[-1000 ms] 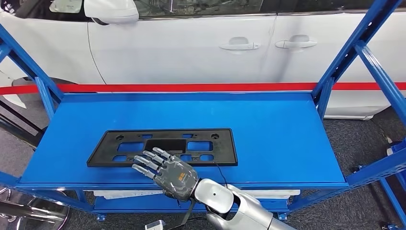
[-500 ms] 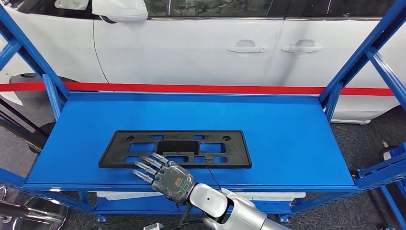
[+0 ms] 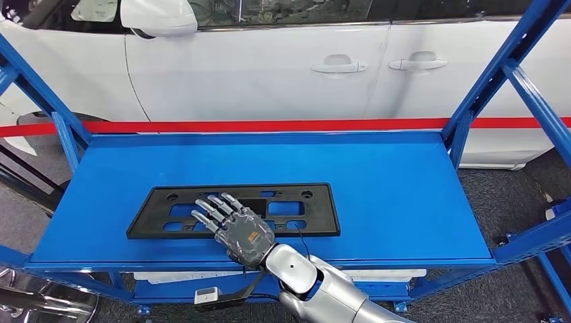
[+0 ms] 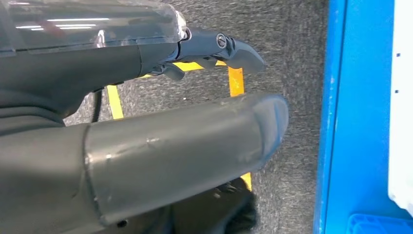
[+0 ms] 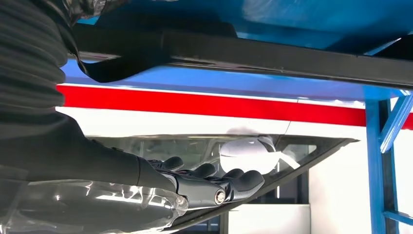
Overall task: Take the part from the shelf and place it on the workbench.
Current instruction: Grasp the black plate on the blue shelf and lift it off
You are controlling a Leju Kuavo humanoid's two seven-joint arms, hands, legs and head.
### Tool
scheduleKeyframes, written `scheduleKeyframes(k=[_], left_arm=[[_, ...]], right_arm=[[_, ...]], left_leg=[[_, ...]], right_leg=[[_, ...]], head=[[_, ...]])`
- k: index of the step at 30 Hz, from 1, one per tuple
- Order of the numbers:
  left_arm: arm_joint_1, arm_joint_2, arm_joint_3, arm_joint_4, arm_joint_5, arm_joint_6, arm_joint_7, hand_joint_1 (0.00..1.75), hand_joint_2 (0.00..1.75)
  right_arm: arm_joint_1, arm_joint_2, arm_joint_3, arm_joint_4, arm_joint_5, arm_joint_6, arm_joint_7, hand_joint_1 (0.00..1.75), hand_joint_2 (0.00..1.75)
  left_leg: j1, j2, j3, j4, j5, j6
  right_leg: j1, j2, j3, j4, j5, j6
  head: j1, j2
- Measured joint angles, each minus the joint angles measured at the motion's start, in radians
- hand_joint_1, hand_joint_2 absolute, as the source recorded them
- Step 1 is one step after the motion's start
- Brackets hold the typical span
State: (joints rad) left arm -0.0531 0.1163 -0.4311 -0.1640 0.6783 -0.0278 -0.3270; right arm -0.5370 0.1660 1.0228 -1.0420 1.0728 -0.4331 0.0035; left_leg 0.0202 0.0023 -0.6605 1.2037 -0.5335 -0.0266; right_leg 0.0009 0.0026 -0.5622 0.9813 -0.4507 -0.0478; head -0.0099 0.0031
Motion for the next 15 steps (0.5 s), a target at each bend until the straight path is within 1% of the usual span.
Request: scheduleKeyframes(k=[1,2,3,4,5,6,7,8,9,11,12,13,14,15], left_arm=[[-0.001,0.001,-0.001,0.0,0.0,0.0,0.0,0.0,0.0],[-0.002,0.001,-0.002,0.0,0.0,0.0,0.0,0.0,0.0],[-0.003,0.001,-0.002,0.0,0.0,0.0,0.0,0.0,0.0],[-0.004,0.001,-0.003,0.0,0.0,0.0,0.0,0.0,0.0],[-0.004,0.001,-0.003,0.0,0.0,0.0,0.0,0.0,0.0],[-0.004,0.001,-0.004,0.0,0.0,0.0,0.0,0.0,0.0],[-0.005,0.0,-0.004,0.0,-0.001,0.0,0.0,0.0,0.0],[-0.005,0.0,-0.005,0.0,-0.001,-0.001,0.0,0.0,0.0],[-0.006,0.0,-0.005,0.0,-0.002,-0.001,0.0,0.0,0.0],[-0.007,0.0,-0.007,0.0,-0.004,-0.001,0.0,0.0,0.0],[-0.007,0.001,-0.009,0.0,-0.005,-0.001,0.001,0.0,0.0],[-0.007,0.001,-0.011,0.0,-0.006,-0.001,0.003,0.0,0.0],[-0.008,0.001,-0.014,0.0,-0.007,-0.001,0.005,0.0,0.0],[-0.008,0.001,-0.017,0.0,-0.008,-0.001,0.007,0.0,0.0]], right_arm=[[-0.001,0.002,-0.002,0.002,0.0,0.0,-0.001,0.0,1.75],[-0.002,0.005,-0.004,0.004,0.0,0.0,-0.001,0.0,1.75],[-0.003,0.007,-0.005,0.006,0.0,0.001,-0.002,0.0,1.75],[-0.004,0.008,-0.006,0.008,0.0,0.001,-0.003,0.0,1.75],[-0.005,0.008,-0.006,0.01,0.0,0.002,-0.004,0.0,1.75],[-0.005,0.009,-0.006,0.012,0.001,0.002,-0.004,0.0,1.75],[-0.006,0.009,-0.006,0.015,0.003,0.003,-0.005,0.0,1.75],[-0.007,0.009,-0.006,0.019,0.008,0.004,-0.003,0.0,1.75],[-0.008,0.01,-0.006,0.023,0.016,0.004,0.0,0.0,1.75],[-0.01,0.013,-0.006,0.039,0.044,0.003,0.013,0.0,1.75],[-0.01,0.014,-0.006,0.051,0.061,0.002,0.022,0.0,1.75],[-0.01,0.014,-0.005,0.064,0.08,0.001,0.032,0.0,1.75],[-0.011,0.015,-0.005,0.078,0.097,0.001,0.041,0.0,1.75],[-0.012,0.017,-0.005,0.09,0.112,0.001,0.048,0.0,1.75]], left_leg=[[0.002,0.0,0.034,-0.072,0.036,-0.002],[0.002,-0.001,0.068,-0.14,0.061,-0.002],[0.002,-0.002,0.091,-0.188,0.076,0.001],[0.001,-0.003,0.101,-0.211,0.079,0.005],[-0.002,-0.005,0.104,-0.216,0.077,0.011],[-0.001,-0.005,0.102,-0.217,0.079,0.019],[0.0,-0.005,0.102,-0.218,0.081,0.026],[0.001,-0.004,0.102,-0.219,0.082,0.034],[0.002,-0.004,0.102,-0.22,0.084,0.041],[0.001,-0.002,0.1,-0.22,0.084,0.048],[0.0,-0.001,0.099,-0.22,0.084,0.049],[0.0,-0.001,0.099,-0.219,0.084,0.049],[-0.001,-0.002,0.1,-0.219,0.084,0.049],[-0.001,-0.003,0.101,-0.219,0.084,0.049]], right_leg=[[-0.001,0.001,0.001,0.005,-0.004,0.004],[0.0,0.003,0.0,0.01,-0.007,0.009],[0.001,0.004,-0.001,0.013,-0.009,0.014],[0.003,0.005,-0.002,0.014,-0.009,0.018],[0.005,0.005,-0.003,0.013,-0.008,0.021],[0.005,0.005,-0.003,0.013,-0.008,0.025],[0.004,0.005,-0.005,0.019,-0.015,0.029],[0.003,0.004,-0.013,0.039,-0.03,0.034],[0.001,0.003,-0.029,0.077,-0.055,0.039],[-0.003,0.002,-0.089,0.208,-0.122,0.047],[-0.004,0.002,-0.118,0.271,-0.145,0.049],[-0.005,0.002,-0.137,0.308,-0.151,0.049],[-0.005,0.002,-0.136,0.304,-0.136,0.047],[-0.005,0.002,-0.116,0.261,-0.105,0.043]], head=[[0.0,0.0],[0.0,0.0],[0.0,0.0],[0.0,0.0],[0.0,0.0],[0.0,0.0],[0.0,0.0],[0.0,0.0],[0.0,0.0],[0.0,0.0],[0.0,0.0],[0.0,0.0],[0.0,0.0],[0.0,0.0]])
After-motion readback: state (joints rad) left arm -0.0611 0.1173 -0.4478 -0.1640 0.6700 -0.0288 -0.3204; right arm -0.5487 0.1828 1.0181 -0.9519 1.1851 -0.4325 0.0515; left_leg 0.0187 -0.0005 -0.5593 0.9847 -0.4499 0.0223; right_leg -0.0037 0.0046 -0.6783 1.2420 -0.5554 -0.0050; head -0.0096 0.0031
